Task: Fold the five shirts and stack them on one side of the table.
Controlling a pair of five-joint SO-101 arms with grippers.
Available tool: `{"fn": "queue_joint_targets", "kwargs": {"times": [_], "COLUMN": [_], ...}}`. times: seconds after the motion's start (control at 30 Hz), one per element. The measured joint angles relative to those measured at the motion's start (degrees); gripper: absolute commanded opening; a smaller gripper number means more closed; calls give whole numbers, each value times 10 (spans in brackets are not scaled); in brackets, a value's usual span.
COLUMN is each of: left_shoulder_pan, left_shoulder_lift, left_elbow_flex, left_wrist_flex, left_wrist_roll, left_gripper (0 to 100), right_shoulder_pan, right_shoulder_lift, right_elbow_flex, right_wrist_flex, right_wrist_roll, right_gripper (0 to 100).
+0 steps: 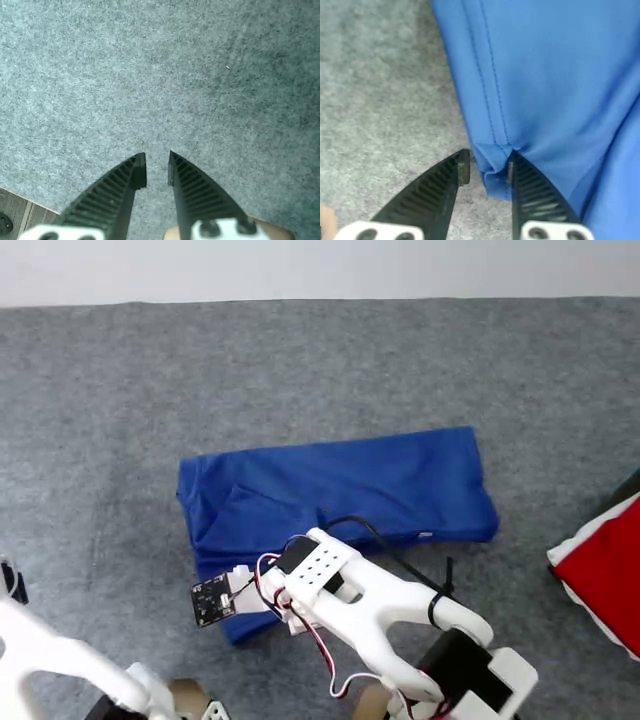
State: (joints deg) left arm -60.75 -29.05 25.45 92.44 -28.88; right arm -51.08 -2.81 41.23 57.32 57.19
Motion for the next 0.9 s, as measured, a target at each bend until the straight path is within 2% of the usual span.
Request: {"fn": "queue_joint_targets", "kwargs": {"times": [0.2,0.5,0.9], "left_shoulder_pan": [0,0,0], "left_shoulder_lift": [0,0,0], "left_elbow_flex": [0,0,0], "left_wrist_flex": [0,0,0], "left_wrist_roll": [0,0,0], "left_gripper": [86,86,86], "right_shoulder_pan": [0,5,91], "right_shoulder_lift": [9,9,25], "right_elbow_flex": [-21,-24,-179], "right_wrist_flex": [0,-1,31], "right_wrist_roll": [0,0,-13], "right_gripper": [14,10,10]}}
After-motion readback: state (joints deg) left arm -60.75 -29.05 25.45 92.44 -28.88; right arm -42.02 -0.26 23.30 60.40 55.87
